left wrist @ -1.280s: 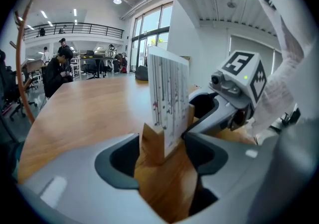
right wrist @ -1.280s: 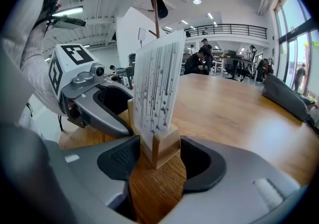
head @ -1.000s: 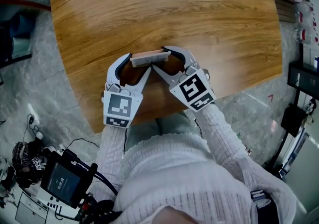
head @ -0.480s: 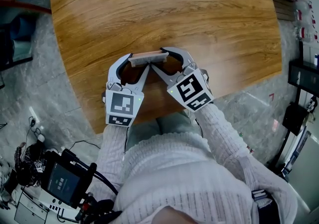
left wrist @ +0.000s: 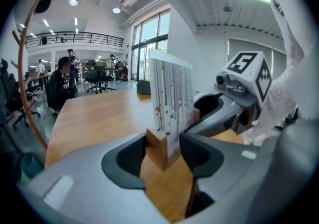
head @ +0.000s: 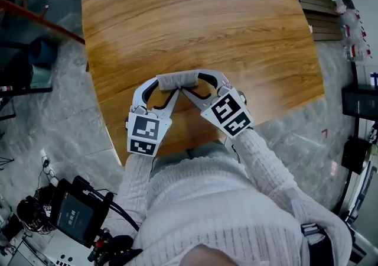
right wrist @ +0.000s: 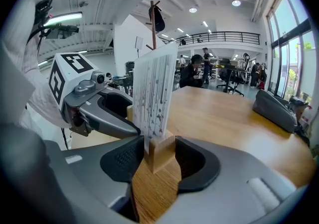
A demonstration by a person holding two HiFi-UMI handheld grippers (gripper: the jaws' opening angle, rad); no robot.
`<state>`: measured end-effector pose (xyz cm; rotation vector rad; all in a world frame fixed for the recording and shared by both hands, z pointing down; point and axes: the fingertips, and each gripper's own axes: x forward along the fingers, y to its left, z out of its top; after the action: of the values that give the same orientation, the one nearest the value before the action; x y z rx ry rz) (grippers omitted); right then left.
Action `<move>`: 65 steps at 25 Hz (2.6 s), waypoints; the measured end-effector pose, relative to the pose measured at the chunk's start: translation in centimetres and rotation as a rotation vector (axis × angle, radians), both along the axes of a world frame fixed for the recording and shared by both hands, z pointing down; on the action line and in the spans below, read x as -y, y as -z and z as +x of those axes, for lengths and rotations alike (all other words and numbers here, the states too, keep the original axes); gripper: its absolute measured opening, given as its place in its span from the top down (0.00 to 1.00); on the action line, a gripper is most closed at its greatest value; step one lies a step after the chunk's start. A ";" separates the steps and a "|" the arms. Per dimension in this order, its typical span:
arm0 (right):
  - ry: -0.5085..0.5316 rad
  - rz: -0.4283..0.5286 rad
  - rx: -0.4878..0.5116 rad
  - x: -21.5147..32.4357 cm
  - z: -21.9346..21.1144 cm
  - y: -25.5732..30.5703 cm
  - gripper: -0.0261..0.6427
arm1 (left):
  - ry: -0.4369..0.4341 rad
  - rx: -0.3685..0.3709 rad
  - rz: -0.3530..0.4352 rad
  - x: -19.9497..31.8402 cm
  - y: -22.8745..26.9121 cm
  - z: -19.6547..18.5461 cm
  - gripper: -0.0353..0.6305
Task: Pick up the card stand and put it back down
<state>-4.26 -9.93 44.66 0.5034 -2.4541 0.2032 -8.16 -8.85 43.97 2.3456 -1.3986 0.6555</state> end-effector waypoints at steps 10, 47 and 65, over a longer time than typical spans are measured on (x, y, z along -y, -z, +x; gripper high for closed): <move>-0.049 0.020 0.107 0.0 1.2 5.9 0.67 | -0.017 -0.020 0.119 0.2 6.2 1.0 0.62; -0.038 0.109 0.127 -0.4 1.4 8.9 0.67 | 0.005 -0.054 0.190 -0.3 8.9 1.1 0.62; -0.047 0.008 0.089 1.9 1.2 2.7 0.68 | -0.039 -0.055 0.153 2.2 3.1 0.9 0.62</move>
<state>-3.03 -11.81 41.92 0.5673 -2.5316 0.2401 -7.28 -11.01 40.86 2.4946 -1.4283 0.5068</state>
